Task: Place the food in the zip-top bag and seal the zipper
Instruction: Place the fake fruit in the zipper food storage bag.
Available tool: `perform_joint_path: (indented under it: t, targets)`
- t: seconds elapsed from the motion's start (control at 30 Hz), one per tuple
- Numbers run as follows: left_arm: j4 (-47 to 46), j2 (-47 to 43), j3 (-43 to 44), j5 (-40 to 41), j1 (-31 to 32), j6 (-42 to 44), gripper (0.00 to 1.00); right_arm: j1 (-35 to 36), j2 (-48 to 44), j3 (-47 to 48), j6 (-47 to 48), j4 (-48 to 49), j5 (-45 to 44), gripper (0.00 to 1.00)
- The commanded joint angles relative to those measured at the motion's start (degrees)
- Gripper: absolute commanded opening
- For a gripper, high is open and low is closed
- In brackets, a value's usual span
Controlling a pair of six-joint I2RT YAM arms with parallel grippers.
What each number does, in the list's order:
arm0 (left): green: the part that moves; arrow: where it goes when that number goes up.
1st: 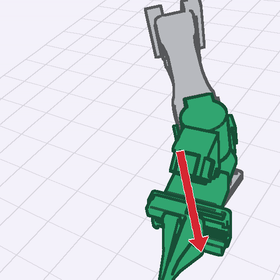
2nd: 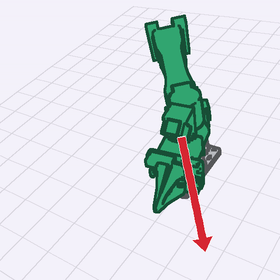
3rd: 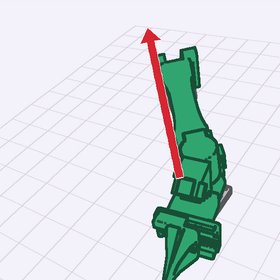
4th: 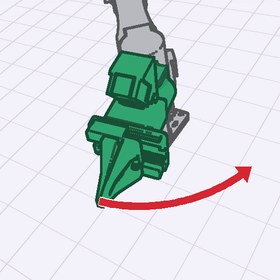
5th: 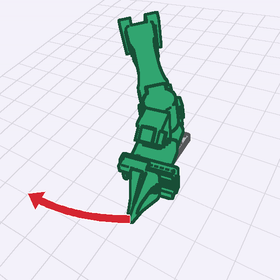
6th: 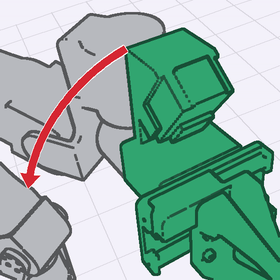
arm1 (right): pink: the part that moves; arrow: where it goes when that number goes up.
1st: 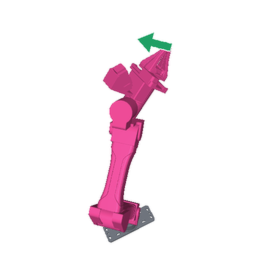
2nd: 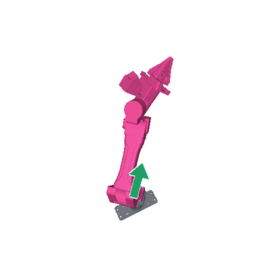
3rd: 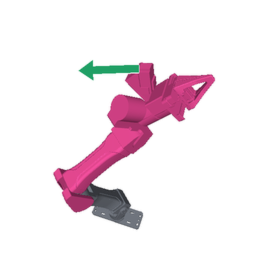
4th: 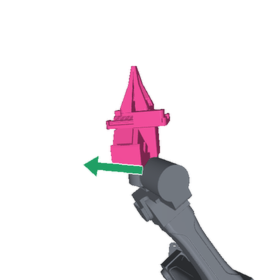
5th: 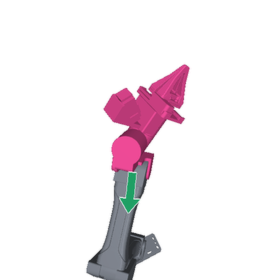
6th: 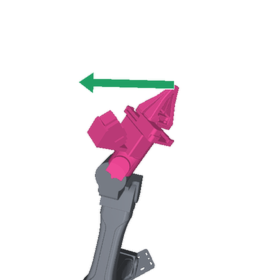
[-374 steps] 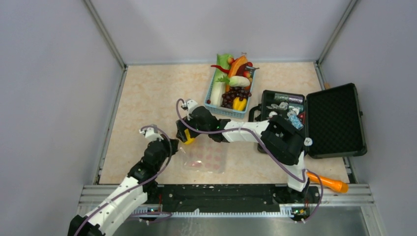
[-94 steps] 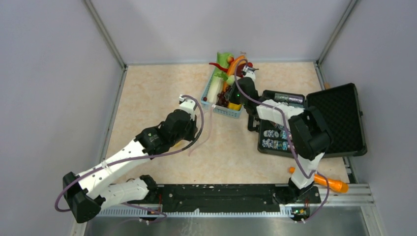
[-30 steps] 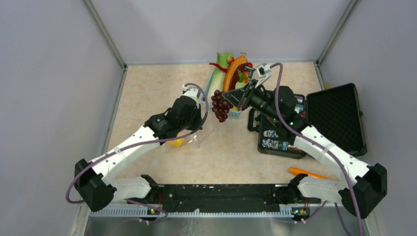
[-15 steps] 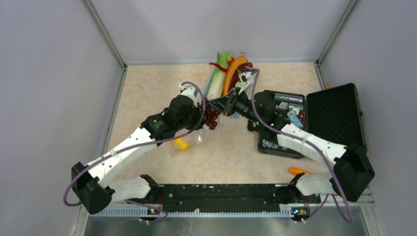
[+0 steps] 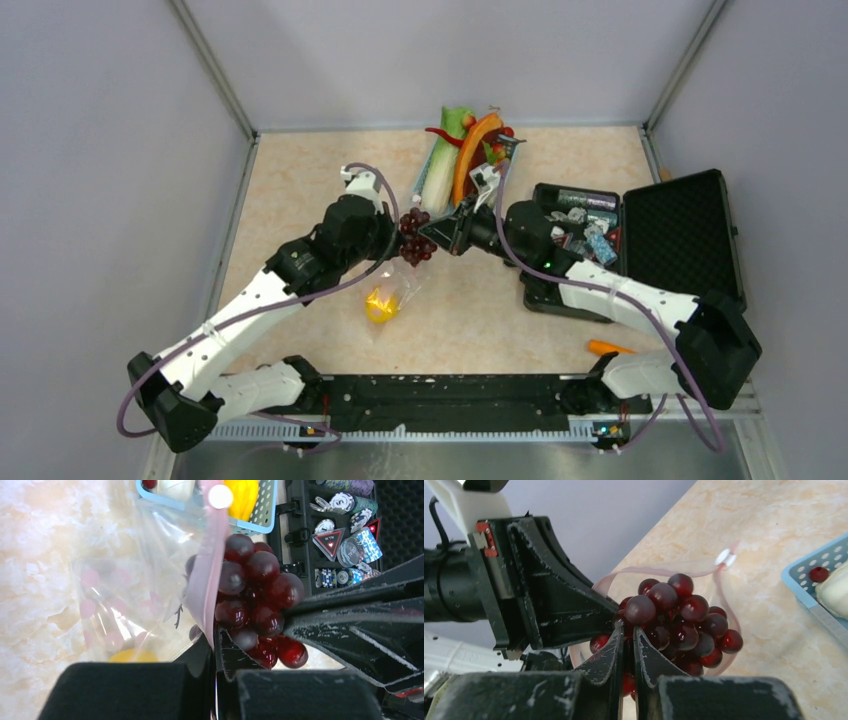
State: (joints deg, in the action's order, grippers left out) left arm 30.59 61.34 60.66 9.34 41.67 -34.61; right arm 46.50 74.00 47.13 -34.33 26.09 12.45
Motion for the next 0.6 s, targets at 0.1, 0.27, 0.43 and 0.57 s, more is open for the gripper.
perform_joint_path:
  t: [0.1, 0.27, 0.43, 0.57]
  targets:
    - [-1.3, -2.9, -0.7, 4.9, -0.3, 2.2, 0.00, 1.3, -2.0, -0.2, 6.6, -0.7, 7.1, 0.00]
    - [-0.6, -1.9, 0.0, 2.1, -0.2, 6.4, 0.01, 1.5, -0.6, 2.8, 9.4, -5.0, 8.5, 0.00]
    - [0.8, -0.5, 2.1, -4.0, -0.2, 11.3, 0.00, 3.7, 1.9, 6.8, 13.4, -8.7, 6.7, 0.00]
    - [1.6, 0.2, 2.7, -6.4, -0.2, 12.3, 0.00, 7.6, 5.6, 11.4, 17.7, -15.6, -3.9, 0.00]
